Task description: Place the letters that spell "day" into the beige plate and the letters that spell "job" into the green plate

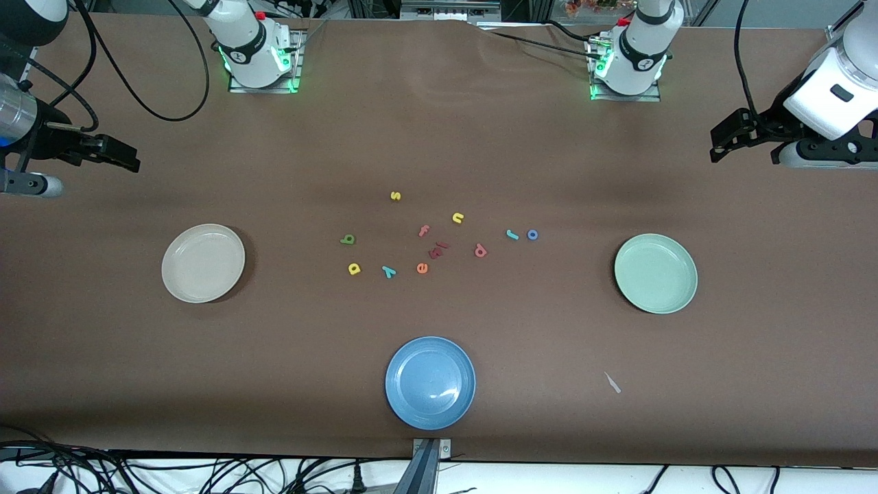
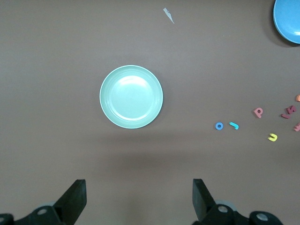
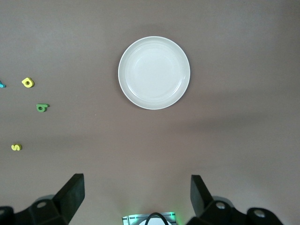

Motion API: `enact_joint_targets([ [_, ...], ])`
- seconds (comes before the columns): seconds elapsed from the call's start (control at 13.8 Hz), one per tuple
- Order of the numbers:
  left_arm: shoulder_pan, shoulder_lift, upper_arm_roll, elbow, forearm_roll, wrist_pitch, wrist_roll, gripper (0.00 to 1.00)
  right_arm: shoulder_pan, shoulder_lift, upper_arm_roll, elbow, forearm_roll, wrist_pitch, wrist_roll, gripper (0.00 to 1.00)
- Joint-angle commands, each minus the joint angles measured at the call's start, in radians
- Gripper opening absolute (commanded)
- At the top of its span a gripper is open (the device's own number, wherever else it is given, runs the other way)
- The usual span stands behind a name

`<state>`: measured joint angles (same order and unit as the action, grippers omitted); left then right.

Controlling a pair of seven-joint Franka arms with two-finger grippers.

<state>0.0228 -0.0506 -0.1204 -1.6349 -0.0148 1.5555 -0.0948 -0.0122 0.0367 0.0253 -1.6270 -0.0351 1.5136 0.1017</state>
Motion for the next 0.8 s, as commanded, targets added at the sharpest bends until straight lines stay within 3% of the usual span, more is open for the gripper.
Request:
enact_joint_targets([
  [0.0,0.003,-0.003,-0.002,0.004,0.018,-0.014,0.015,1.00,0.003,-0.008,-0.005,-0.010,0.006,0.007,-0.023,1.00],
  [0.73,0.003,-0.003,-0.002,0.006,0.018,-0.023,0.017,1.00,0.003,-0.005,-0.011,-0.008,0.004,0.004,-0.023,1.00],
])
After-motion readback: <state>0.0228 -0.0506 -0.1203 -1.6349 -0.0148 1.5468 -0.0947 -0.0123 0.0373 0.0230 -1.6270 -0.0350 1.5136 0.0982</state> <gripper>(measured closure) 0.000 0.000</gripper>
